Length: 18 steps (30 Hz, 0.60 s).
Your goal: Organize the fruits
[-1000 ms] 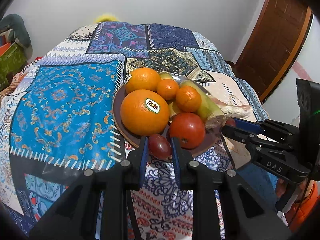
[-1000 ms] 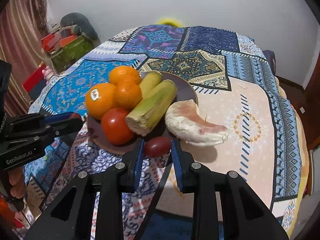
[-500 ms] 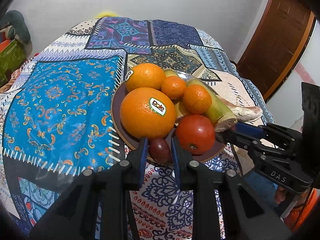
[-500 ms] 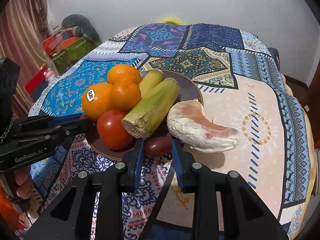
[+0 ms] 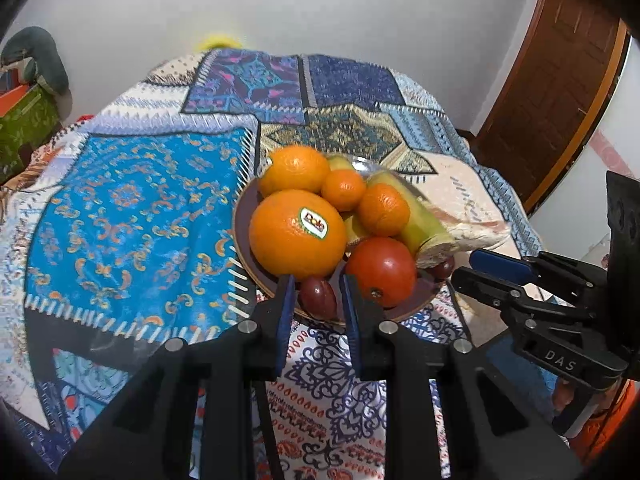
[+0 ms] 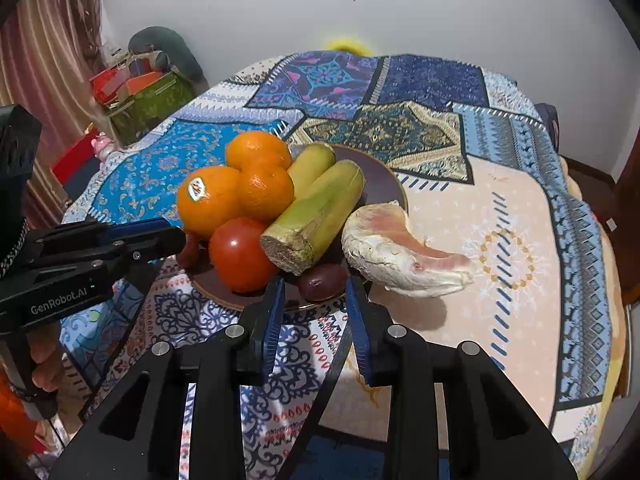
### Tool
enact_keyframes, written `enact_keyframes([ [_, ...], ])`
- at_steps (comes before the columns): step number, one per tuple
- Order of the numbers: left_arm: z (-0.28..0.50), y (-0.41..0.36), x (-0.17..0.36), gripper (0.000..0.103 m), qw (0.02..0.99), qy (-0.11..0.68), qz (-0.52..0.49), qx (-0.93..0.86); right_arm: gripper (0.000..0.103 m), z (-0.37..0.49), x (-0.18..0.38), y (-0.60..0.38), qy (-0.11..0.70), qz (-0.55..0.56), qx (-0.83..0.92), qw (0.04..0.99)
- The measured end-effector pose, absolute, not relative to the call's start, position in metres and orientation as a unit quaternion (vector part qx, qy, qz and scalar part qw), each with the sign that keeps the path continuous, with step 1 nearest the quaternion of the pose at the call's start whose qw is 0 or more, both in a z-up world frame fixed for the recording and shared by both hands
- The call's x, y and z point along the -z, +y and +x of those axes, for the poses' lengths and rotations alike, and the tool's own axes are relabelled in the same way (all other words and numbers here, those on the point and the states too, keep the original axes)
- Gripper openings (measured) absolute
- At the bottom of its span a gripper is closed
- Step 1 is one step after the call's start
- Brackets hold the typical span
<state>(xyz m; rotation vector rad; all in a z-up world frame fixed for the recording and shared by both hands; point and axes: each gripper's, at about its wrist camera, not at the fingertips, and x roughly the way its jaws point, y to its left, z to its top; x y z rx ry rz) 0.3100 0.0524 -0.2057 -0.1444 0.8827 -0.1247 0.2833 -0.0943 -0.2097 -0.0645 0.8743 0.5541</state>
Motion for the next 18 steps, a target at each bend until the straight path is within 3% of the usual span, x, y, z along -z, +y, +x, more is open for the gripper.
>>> enact_keyframes([
  [7, 0.271, 0.055, 0.152, 0.023, 0.923, 0.375, -0.07, 0.046, 0.029, 0.257, 0.164, -0.104, 0.374, -0.028, -0.261, 0.89],
  [18, 0.171, 0.04, 0.035, 0.023, 0.969, 0.237, -0.065, 0.036, 0.029, 0.174, 0.053, -0.133, 0.239, -0.004, -0.256, 0.937],
])
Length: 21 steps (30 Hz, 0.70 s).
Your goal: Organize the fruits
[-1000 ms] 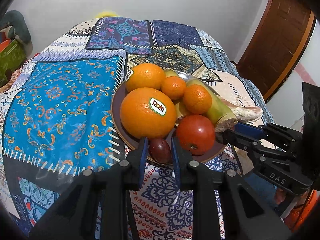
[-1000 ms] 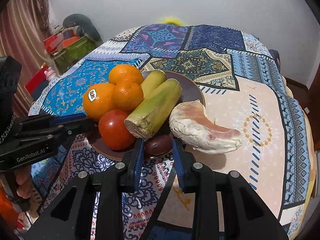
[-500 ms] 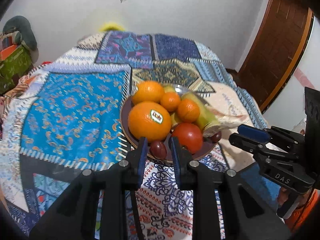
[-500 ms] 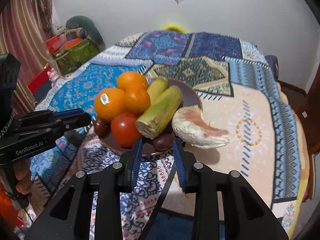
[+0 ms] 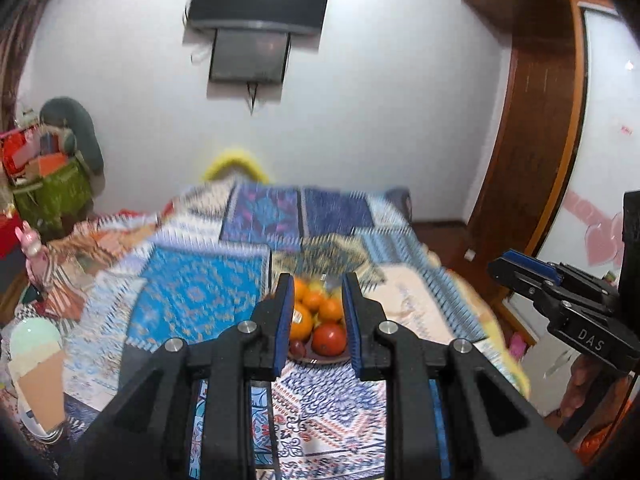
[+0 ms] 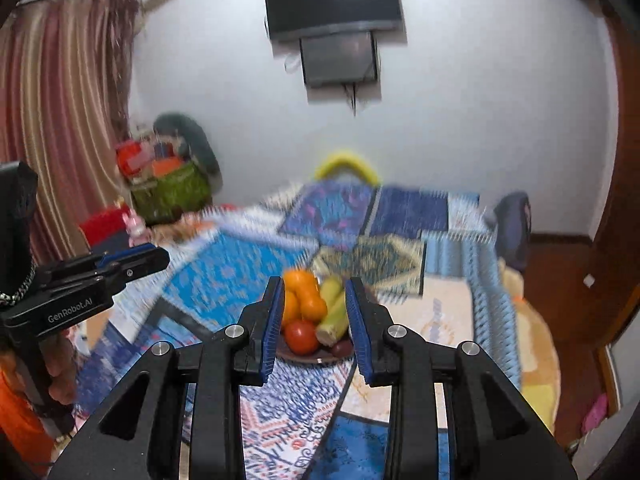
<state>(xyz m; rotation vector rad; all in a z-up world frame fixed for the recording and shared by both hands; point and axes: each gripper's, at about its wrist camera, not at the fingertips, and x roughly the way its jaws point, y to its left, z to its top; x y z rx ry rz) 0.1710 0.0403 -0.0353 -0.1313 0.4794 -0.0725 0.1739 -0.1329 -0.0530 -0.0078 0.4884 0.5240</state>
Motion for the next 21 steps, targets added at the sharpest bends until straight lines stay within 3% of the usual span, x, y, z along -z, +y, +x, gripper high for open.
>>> enact_keyframes([
  [9, 0.098, 0.024, -0.022, 0.024, 0.989, 0.14, -0.045, 0.025, 0.043, 0.098, -0.006, -0.148, 0.123, 0.007, -0.248, 0.961],
  [17, 0.067, 0.014, -0.038, 0.05, 0.995, 0.095, -0.032, 0.012, 0.07, 0.073, -0.019, -0.143, 0.068, 0.015, -0.223, 0.972],
  [19, 0.064, 0.014, -0.039, 0.065, 0.996, 0.086, -0.032, 0.007, 0.073, 0.071, -0.018, -0.141, 0.063, 0.014, -0.217, 0.974],
  [21, 0.062, 0.014, -0.039, 0.067, 0.996, 0.084, -0.032, 0.005, 0.078, 0.068, -0.017, -0.139, 0.06, 0.01, -0.21, 0.976],
])
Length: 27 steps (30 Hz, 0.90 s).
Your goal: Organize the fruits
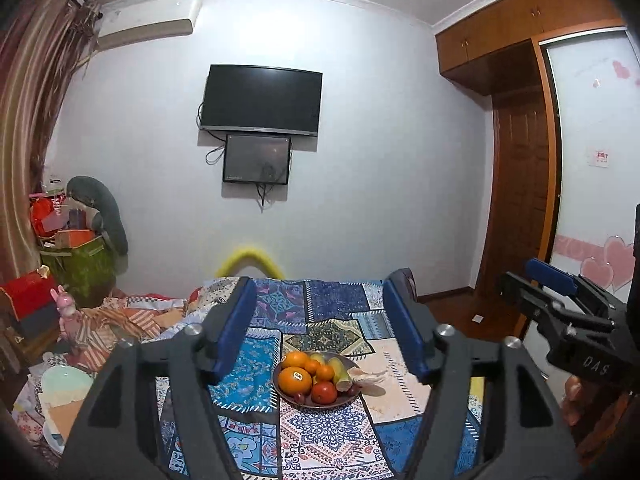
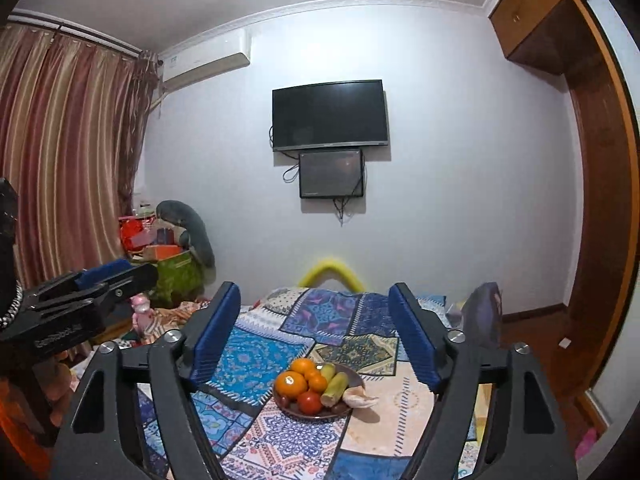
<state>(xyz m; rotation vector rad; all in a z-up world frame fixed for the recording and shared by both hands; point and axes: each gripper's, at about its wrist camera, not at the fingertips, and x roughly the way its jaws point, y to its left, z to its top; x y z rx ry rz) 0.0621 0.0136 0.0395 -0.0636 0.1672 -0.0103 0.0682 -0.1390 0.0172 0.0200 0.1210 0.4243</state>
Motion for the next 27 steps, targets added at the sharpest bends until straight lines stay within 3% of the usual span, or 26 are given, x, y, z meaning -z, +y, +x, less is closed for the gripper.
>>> enact_keyframes([
  [2, 0.06, 0.012, -0.04, 0.072, 0.996, 0.084, -0.03, 0.004, 0.085, 0.068, -0.015, -0.137, 0.057, 0.007, -0.203, 0.977],
  [4, 0.061, 0.011, -0.039, 0.088, 0.996, 0.082, -0.029, -0.001, 0.086, 0.064, -0.014, -0.141, 0.056, 0.008, -0.2, 0.978],
  [10, 0.051, 0.01, -0.04, 0.101, 0.997, 0.071, -0.022, -0.011, 0.103, 0.054, -0.015, -0.146, 0.044, 0.013, -0.187, 0.981],
  [27, 0.044, 0.003, -0.039, 0.103, 0.998, 0.066, -0.017, -0.011, 0.103, 0.045, -0.013, -0.151, 0.042, 0.011, -0.176, 0.983],
])
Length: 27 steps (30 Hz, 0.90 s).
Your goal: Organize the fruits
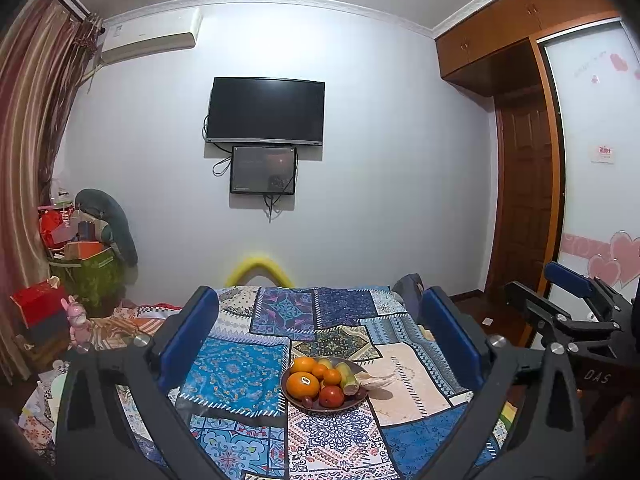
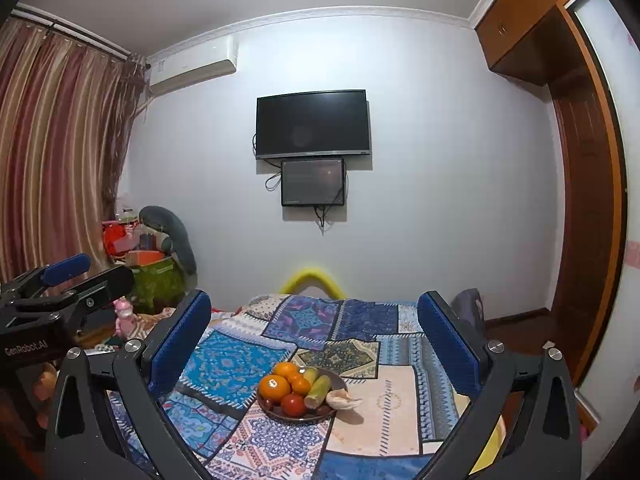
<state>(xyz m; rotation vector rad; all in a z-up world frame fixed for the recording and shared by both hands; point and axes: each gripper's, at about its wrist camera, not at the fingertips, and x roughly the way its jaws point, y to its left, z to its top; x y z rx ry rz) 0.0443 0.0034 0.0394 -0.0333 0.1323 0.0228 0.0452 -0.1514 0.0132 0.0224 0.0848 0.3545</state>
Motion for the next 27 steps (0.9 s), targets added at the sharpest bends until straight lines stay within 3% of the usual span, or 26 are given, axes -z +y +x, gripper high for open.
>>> enact_keyframes([
  [27, 0.0471, -0.0001, -0.0361, 0.103, 0.997, 0.076, -0.019, -0.015, 0.103, 0.0404, -0.0161, -0.1567, 0.041, 0.014, -0.169, 0.985],
])
